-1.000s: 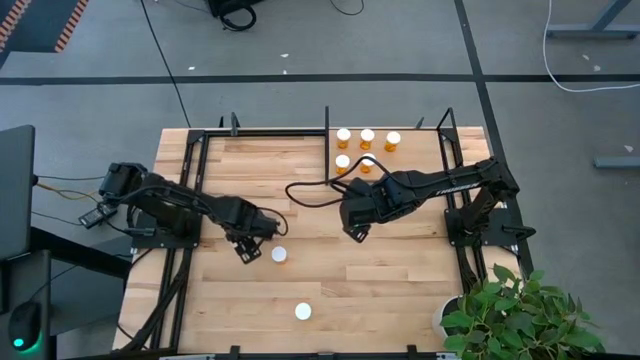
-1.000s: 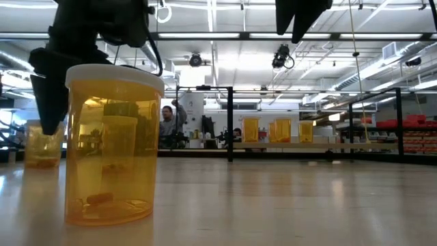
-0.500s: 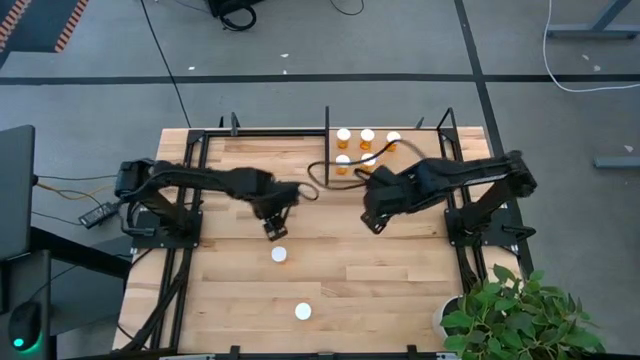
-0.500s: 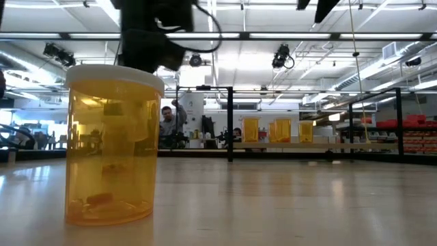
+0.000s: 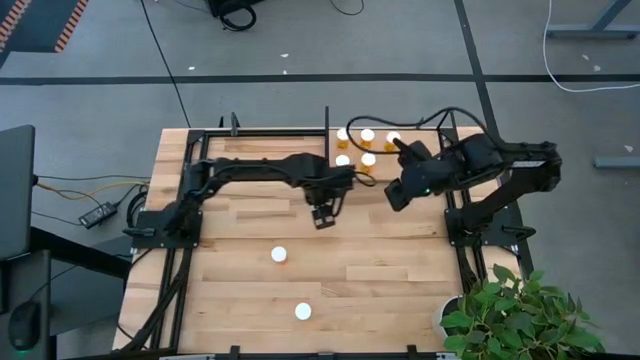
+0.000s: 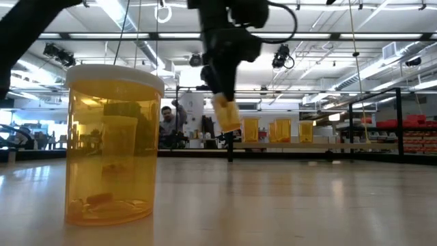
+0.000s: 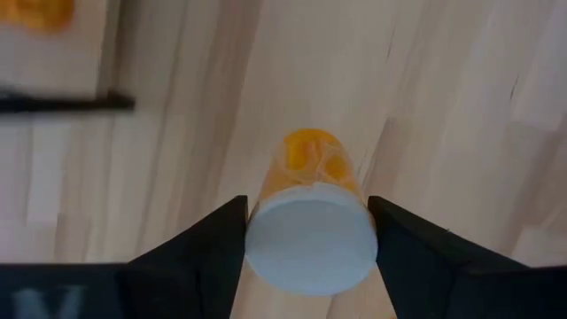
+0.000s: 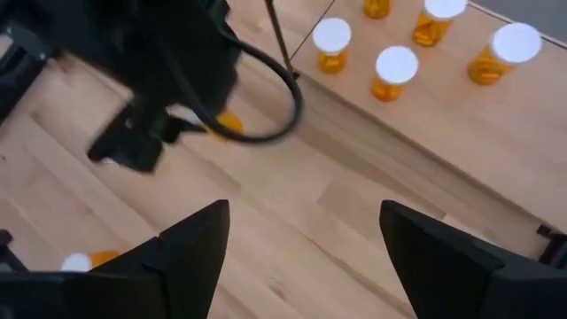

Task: Pick and place medicine bottles onto shelf by color
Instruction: Put the orange pill bottle on the shelf

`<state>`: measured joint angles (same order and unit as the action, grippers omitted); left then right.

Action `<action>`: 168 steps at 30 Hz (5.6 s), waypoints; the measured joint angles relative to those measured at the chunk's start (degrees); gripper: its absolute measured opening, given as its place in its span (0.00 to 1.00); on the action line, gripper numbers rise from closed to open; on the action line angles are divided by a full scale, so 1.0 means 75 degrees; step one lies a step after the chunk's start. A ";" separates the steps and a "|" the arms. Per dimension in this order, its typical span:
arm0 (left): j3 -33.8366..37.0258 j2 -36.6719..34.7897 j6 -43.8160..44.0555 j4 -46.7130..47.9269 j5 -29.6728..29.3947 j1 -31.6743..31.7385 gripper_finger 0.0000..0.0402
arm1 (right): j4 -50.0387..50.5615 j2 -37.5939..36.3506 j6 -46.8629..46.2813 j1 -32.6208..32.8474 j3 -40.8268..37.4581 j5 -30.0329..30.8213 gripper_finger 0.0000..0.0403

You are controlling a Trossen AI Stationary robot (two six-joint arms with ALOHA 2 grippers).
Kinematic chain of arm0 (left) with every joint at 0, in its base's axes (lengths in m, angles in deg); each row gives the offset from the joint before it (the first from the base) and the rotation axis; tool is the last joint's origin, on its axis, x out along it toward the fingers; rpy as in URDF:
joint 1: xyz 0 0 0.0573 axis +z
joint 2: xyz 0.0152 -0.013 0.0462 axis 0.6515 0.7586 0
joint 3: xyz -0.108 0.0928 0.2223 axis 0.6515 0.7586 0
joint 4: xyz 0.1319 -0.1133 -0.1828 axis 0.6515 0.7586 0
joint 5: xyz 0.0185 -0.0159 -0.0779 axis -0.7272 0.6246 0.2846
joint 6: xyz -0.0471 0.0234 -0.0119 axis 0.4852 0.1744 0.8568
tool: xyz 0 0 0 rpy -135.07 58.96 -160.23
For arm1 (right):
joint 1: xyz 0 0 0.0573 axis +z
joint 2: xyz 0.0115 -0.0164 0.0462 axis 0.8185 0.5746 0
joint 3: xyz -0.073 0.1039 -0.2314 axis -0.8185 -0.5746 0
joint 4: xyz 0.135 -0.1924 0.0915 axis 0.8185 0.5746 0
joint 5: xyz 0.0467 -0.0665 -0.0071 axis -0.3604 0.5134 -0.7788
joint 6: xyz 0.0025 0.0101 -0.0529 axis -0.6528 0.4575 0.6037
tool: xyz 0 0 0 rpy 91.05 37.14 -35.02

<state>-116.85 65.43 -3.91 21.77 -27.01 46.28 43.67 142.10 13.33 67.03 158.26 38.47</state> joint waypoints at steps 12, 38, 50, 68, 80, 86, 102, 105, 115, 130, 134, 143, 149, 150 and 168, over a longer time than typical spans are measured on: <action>-0.1742 0.1518 0.0010 0.0315 0.0007 -0.0307 0.56 | -0.0003 -0.0116 0.0538 -0.0088 0.0003 -0.0980 0.74; -0.1751 0.1852 0.0033 0.0217 0.0181 -0.0341 0.70 | -0.0003 -0.0116 0.0575 -0.0091 0.0003 -0.1040 0.74; -0.2447 0.1229 0.0047 0.1555 0.0174 -0.0373 0.76 | -0.0006 -0.0113 0.0543 -0.0091 0.0006 -0.1037 0.74; -0.2433 -0.0058 -0.0713 0.2921 0.0027 -0.0599 0.69 | -0.0006 -0.0097 0.0193 0.0712 0.0006 -0.0030 0.74; -0.2430 -0.1535 -0.0675 0.2920 -0.0033 -0.0372 0.61 | -0.0352 -0.0016 0.0977 0.0813 -0.0436 -0.0041 0.74; -0.2434 -0.2364 -0.0663 0.2920 -0.0384 -0.0373 0.58 | -0.1823 0.0027 0.1523 0.0725 -0.0490 0.0843 0.74; 0.3436 -0.6234 0.0757 -0.0301 -0.0604 -0.0392 0.54 | -0.3434 0.1798 0.4110 -0.0270 -0.0490 -0.0375 0.74; 0.4770 -0.7068 0.1784 -0.0979 -0.0595 -0.0392 0.54 | -0.3639 0.2297 0.3622 -0.0565 -0.0490 -0.0896 0.74; 0.6851 -0.8706 0.3714 -0.1875 -0.0604 -0.0401 0.53 | -0.3465 0.3942 0.3386 -0.1591 -0.0493 -0.2759 0.82; 0.7164 -0.8982 0.4116 -0.2349 -0.0611 -0.0704 0.50 | -0.3403 0.4846 0.3311 -0.1927 -0.0490 -0.2710 0.99; 0.7164 -0.8982 0.4112 -0.2363 -0.0669 -0.0704 0.51 | -0.3308 0.5113 0.3316 -0.1888 -0.0493 -0.2926 0.99; 0.7164 -0.8979 0.4300 -0.2440 -0.0752 -0.0704 0.48 | -0.3325 0.5279 0.3171 -0.1857 -0.0495 -0.2922 0.98; 0.7164 -0.8978 0.4297 -0.2526 -0.0947 -0.0704 0.48 | -0.3281 0.5279 0.2790 -0.1932 -0.0493 -0.3153 0.96; 0.7164 -0.8976 0.4300 -0.2535 -0.0967 -0.0704 0.48 | -0.3281 0.5279 0.2773 -0.1949 -0.0493 -0.3150 0.95; 0.7161 -0.8976 0.4300 -0.2535 -0.1001 -0.0704 0.47 | -0.3279 0.5279 0.2573 -0.2126 -0.0493 -0.3427 0.90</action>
<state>-63.14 -1.88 28.34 2.76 -34.52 41.00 19.08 181.69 32.63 51.08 154.56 12.77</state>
